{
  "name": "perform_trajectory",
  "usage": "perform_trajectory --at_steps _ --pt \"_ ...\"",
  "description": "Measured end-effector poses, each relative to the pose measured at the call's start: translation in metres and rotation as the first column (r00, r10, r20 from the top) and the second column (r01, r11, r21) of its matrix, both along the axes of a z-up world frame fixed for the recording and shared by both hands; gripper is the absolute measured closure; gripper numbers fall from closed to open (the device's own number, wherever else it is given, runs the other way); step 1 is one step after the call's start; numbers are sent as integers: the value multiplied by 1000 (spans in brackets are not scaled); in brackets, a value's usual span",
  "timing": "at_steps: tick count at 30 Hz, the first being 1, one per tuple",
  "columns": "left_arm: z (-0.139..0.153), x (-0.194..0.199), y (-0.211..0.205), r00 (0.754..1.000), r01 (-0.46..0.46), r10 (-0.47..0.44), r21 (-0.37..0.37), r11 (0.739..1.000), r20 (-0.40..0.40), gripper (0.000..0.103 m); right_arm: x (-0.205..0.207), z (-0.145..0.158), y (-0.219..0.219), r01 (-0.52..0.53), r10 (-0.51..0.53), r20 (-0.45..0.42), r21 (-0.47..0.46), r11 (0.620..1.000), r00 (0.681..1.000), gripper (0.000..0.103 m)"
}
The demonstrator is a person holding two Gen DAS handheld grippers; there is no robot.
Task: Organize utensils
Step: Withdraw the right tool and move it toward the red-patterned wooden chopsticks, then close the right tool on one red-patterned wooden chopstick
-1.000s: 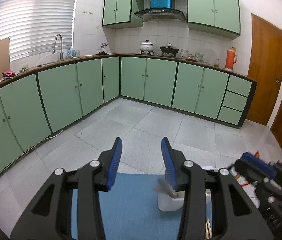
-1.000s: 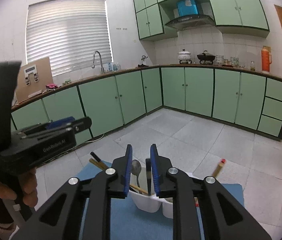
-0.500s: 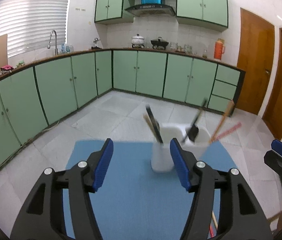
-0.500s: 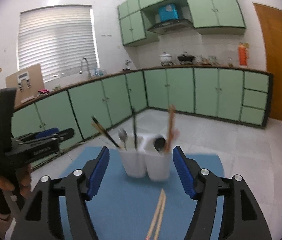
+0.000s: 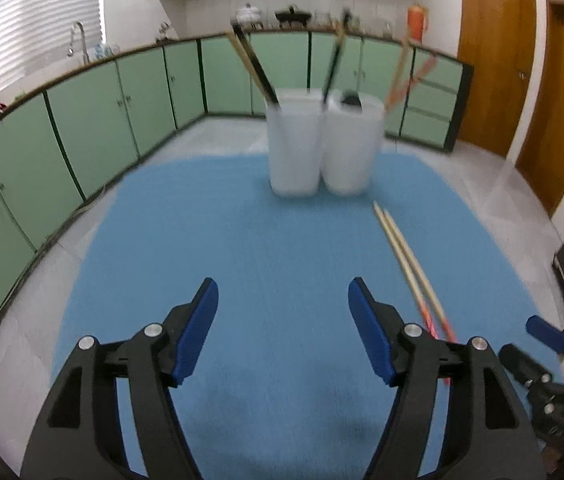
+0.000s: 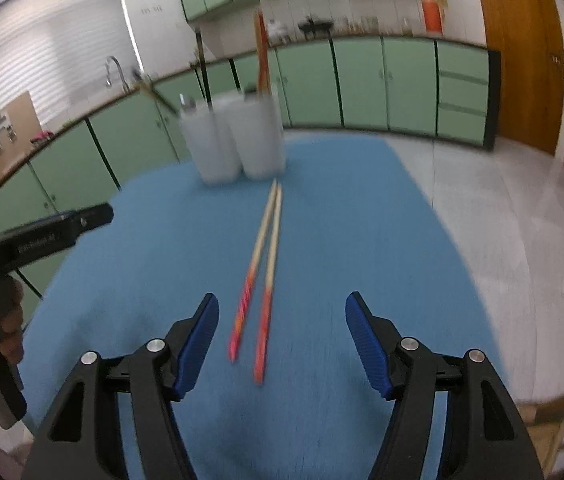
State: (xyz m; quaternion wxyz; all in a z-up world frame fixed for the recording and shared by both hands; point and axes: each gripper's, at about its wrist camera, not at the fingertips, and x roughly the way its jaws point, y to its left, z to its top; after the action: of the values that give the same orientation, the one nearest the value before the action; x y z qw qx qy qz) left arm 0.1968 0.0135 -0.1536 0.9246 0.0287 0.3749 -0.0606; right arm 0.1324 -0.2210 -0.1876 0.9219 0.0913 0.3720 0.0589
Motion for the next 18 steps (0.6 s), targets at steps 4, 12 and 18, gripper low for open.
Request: perform_trajectory --at_steps 4,12,18 --pt "-24 -12 -1 999 15 -14 18 1000 -53 37 -13 -29 12 -18 16 -59 -31 999 998 53" --pt "-37 -22 -7 996 16 -14 19 1000 -89 37 -20 -33 18 -36 33 -55 -62 997 998 76" --pt "-38 -23 -11 995 24 -22 17 1000 -94 37 -21 -33 23 -43 40 -47 -74 996 998 82"
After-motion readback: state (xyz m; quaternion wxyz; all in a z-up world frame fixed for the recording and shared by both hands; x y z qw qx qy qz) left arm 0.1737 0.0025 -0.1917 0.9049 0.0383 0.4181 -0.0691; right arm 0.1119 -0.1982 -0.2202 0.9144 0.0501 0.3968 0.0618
